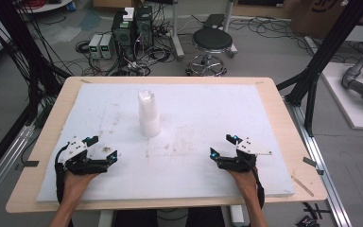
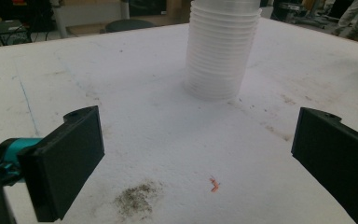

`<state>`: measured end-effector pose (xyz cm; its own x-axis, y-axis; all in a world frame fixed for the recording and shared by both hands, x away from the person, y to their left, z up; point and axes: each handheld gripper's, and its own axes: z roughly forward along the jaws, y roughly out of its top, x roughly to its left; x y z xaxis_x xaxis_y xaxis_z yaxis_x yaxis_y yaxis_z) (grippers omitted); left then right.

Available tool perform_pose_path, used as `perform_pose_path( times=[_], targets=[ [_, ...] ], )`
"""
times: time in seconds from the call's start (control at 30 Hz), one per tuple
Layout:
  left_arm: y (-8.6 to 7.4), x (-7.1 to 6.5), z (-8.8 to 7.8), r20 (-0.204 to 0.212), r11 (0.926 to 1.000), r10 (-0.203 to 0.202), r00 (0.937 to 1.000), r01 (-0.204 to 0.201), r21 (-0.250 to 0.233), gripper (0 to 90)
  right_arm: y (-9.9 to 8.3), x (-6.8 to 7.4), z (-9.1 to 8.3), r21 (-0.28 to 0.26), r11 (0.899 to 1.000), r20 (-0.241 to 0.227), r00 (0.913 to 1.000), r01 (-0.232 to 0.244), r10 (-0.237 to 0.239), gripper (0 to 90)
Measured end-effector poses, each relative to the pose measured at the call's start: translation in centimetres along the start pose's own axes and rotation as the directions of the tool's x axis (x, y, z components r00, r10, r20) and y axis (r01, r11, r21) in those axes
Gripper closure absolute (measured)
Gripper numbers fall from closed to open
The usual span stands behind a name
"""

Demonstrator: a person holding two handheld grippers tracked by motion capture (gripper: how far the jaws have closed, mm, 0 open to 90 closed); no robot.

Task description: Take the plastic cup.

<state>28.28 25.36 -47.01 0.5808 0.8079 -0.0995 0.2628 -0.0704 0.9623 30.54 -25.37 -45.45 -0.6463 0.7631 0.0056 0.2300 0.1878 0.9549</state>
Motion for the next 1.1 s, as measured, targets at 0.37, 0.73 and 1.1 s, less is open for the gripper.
perform_pose_path(
  times=[0.37, 0.73, 1.1],
  targets=[
    [0.0, -0.2, 0.0, -0.004, 0.9999, 0.015, 0.9999, -0.015, -0.003, 2.1, 0.1, -0.2, 0.2, 0.025, 1.0, -0.012, 0.9998, -0.016, 0.016, 15.9],
    [0.0, 0.1, -0.1, 0.013, 1.0, 0.002, 0.9999, -0.002, -0.01, 2.2, 0.1, -0.2, 0.4, 0.037, 0.999, -0.015, 0.9998, -0.012, 0.013, 15.9],
    [1.3, 0.6, -0.3, 0.054, 0.9996, -0.018, 0.9984, 0.019, -0.019, 2.1, 0.2, -0.1, 0.5, 0.049, 0.999, -0.018, 0.9998, -0.005, 0.006, 15.9]
  ],
)
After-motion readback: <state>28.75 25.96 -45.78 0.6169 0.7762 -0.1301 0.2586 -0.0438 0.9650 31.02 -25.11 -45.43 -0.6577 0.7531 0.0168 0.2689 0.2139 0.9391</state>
